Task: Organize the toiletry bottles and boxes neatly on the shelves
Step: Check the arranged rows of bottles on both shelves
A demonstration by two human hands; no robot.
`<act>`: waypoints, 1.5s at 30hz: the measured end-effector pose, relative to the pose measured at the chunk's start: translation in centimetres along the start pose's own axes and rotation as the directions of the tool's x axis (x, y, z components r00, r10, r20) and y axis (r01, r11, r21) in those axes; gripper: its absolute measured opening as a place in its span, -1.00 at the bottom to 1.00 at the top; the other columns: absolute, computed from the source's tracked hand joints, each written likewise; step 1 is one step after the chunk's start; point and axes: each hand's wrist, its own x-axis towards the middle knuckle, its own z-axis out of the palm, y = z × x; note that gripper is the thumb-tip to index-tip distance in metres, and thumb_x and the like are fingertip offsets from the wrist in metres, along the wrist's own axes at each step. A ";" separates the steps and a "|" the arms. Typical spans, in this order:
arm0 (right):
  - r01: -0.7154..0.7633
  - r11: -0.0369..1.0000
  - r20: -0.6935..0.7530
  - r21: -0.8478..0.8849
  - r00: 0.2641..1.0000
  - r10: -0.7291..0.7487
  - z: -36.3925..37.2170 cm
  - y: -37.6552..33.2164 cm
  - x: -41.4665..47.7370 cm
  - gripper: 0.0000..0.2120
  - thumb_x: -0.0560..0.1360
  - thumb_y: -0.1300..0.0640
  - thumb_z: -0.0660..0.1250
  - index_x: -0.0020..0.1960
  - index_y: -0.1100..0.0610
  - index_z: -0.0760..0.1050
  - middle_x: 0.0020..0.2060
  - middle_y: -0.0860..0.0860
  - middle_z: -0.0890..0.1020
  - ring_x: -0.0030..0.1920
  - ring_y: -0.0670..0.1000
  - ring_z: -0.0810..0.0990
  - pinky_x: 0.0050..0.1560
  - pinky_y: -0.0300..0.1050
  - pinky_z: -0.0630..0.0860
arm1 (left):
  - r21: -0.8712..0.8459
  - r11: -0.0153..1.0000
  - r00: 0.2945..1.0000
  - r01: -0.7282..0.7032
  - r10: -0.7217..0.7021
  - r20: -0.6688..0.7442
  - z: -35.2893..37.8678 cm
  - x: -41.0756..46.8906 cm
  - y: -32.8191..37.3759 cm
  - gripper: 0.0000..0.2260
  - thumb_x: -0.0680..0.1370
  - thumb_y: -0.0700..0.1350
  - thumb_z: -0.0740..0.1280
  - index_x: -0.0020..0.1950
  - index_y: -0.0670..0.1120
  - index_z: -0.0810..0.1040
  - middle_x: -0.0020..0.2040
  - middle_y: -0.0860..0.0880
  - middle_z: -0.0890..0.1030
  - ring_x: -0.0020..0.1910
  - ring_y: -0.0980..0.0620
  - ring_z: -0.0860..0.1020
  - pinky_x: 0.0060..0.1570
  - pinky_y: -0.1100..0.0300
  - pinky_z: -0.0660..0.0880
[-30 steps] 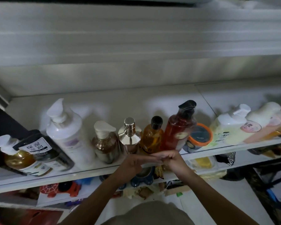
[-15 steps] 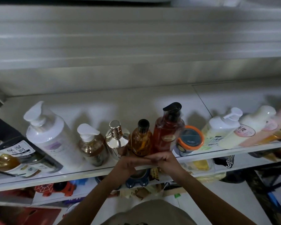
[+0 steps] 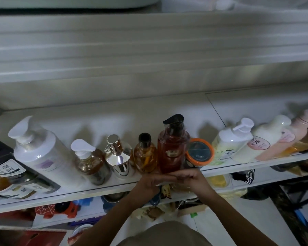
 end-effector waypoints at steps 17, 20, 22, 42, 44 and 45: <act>0.023 0.997 -0.031 0.075 0.999 -0.020 -2.5 0.6 -0.5 -0.40 0.39 0.59 0.15 -0.16 -0.07 0.69 -0.16 -0.02 0.72 -0.05 0.00 0.67 0.04 -0.14 0.57 | 0.010 1.000 1.000 0.021 -0.021 0.004 2.0 2.3 0.3 -0.44 0.41 -0.56 0.15 0.21 -0.05 0.59 0.23 -0.04 0.60 0.30 -0.03 0.51 0.33 0.01 0.40; -0.003 0.996 -0.022 0.092 1.000 0.005 -2.5 0.5 -0.3 -0.44 0.41 0.57 0.16 -0.17 -0.04 0.69 -0.18 -0.01 0.72 -0.05 -0.02 0.67 0.04 -0.15 0.57 | -0.053 0.997 0.998 0.052 -0.053 -0.015 2.2 2.1 0.8 -0.54 0.42 -0.36 0.10 0.19 -0.08 0.60 0.24 -0.11 0.59 0.31 -0.07 0.49 0.35 -0.07 0.37; -0.020 0.994 -0.013 0.106 1.000 0.021 -2.5 0.3 -0.2 -0.42 0.41 0.57 0.16 -0.21 -0.07 0.69 -0.20 -0.03 0.72 -0.08 -0.06 0.67 0.02 -0.19 0.57 | -0.061 0.997 0.999 0.043 -0.043 -0.009 2.3 2.1 0.9 -0.57 0.42 -0.31 0.10 0.19 -0.13 0.59 0.24 -0.15 0.58 0.31 -0.09 0.49 0.35 -0.11 0.36; 0.003 0.991 -0.037 0.135 0.999 0.002 -5.3 0.8 -0.7 -0.52 0.38 0.61 0.15 -0.08 0.14 0.66 -0.23 -0.03 0.72 -0.13 -0.07 0.68 -0.13 -0.28 0.56 | 0.012 1.000 1.000 0.018 -0.017 -0.013 4.5 4.4 0.4 -0.41 0.31 -0.59 0.08 0.23 -0.26 0.56 0.24 -0.19 0.57 0.32 -0.10 0.48 0.34 -0.03 0.39; 0.009 0.992 -0.060 0.123 0.998 -0.001 -6.1 1.1 -0.9 -0.45 0.39 0.61 0.14 -0.15 0.04 0.69 -0.21 -0.01 0.72 -0.10 -0.04 0.68 -0.10 -0.25 0.57 | 0.005 1.000 1.000 0.024 -0.024 -0.005 5.2 5.0 0.6 -0.46 0.34 -0.55 0.09 0.23 -0.26 0.55 0.24 -0.22 0.56 0.32 -0.08 0.48 0.34 -0.02 0.39; 0.006 0.993 -0.073 0.115 0.997 0.002 -6.6 1.2 -0.9 -0.44 0.39 0.61 0.13 -0.16 0.04 0.69 -0.20 0.00 0.72 -0.09 -0.02 0.68 -0.08 -0.24 0.57 | -0.005 1.000 1.000 0.029 -0.029 -0.008 5.6 5.2 0.7 -0.49 0.37 -0.52 0.11 0.24 -0.26 0.55 0.24 -0.21 0.56 0.31 -0.06 0.49 0.33 0.00 0.40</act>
